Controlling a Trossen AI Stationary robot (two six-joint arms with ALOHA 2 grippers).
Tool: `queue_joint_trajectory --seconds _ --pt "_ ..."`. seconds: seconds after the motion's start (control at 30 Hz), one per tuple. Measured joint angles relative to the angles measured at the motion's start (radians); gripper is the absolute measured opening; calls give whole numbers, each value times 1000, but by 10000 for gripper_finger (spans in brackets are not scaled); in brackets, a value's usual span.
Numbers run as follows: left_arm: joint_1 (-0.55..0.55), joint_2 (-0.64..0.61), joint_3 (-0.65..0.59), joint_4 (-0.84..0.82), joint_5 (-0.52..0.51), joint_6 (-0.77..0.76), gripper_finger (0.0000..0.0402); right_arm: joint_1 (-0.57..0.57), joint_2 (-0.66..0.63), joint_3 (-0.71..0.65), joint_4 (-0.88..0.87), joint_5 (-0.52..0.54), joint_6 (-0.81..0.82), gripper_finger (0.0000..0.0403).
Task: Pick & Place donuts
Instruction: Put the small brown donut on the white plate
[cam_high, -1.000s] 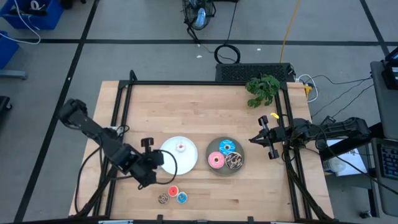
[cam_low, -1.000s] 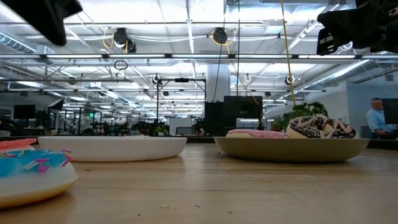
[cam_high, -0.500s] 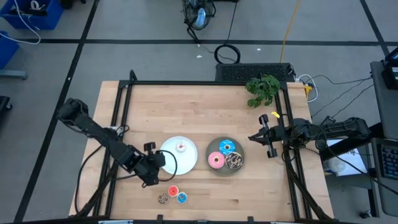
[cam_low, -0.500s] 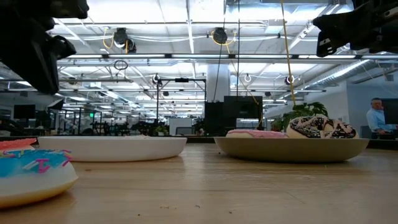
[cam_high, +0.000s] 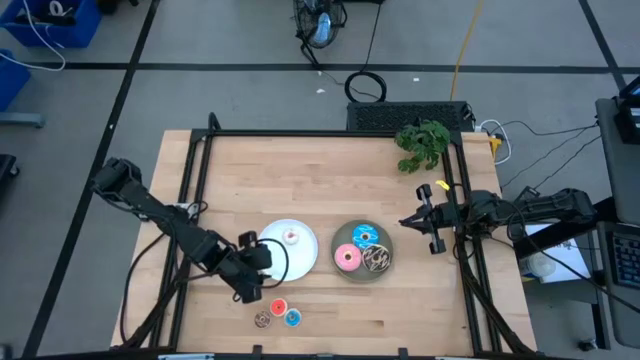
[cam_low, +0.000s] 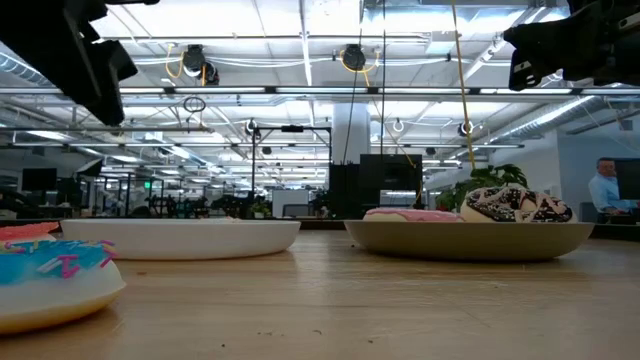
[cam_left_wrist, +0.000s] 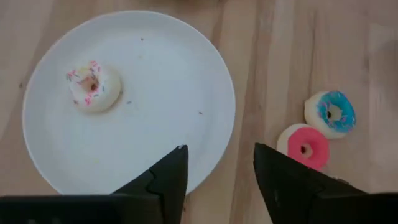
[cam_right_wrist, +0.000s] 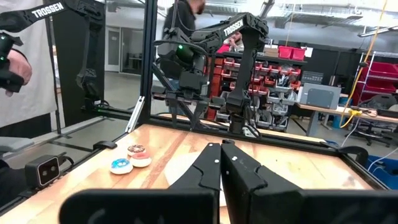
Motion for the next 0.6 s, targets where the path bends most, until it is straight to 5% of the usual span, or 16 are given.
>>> queue_joint_trajectory --seconds 0.6 --pt "-82 173 18 227 212 -112 196 0 13 0 -3 0 28 0"
